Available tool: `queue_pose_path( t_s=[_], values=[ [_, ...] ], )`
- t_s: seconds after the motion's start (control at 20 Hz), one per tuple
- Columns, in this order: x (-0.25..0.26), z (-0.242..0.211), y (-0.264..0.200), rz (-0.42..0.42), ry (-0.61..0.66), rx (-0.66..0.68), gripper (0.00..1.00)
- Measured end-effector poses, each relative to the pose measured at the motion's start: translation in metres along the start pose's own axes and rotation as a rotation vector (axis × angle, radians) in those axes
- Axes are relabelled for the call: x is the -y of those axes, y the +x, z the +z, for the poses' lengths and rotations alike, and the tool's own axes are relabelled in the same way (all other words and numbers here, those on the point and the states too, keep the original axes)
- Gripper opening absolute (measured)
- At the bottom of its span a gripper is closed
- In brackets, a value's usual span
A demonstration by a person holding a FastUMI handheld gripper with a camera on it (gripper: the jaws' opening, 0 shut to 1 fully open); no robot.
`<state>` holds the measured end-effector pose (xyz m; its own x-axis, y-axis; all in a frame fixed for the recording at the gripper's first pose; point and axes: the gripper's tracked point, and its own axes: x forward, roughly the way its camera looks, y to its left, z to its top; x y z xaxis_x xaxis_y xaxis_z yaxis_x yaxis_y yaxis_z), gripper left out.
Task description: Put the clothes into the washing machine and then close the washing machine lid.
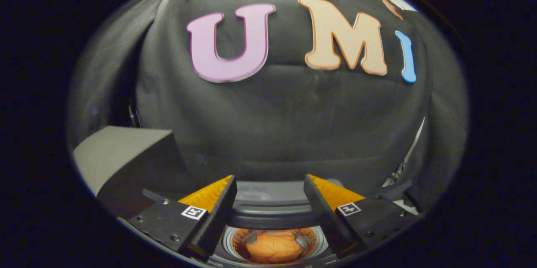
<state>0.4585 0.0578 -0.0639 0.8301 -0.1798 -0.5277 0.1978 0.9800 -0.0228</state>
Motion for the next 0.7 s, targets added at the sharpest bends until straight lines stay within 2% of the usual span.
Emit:
queue_pose_path(
  t_s=[0.05, 0.2, 0.7],
  values=[
    [0.002, -0.017, -0.004, 0.003, 0.005, -0.048, 0.98],
    [0.002, -0.042, -0.02, 0.003, 0.03, -0.049, 0.97],
    [0.024, -0.014, -0.127, 0.016, 0.122, 0.061, 0.96]
  ],
)
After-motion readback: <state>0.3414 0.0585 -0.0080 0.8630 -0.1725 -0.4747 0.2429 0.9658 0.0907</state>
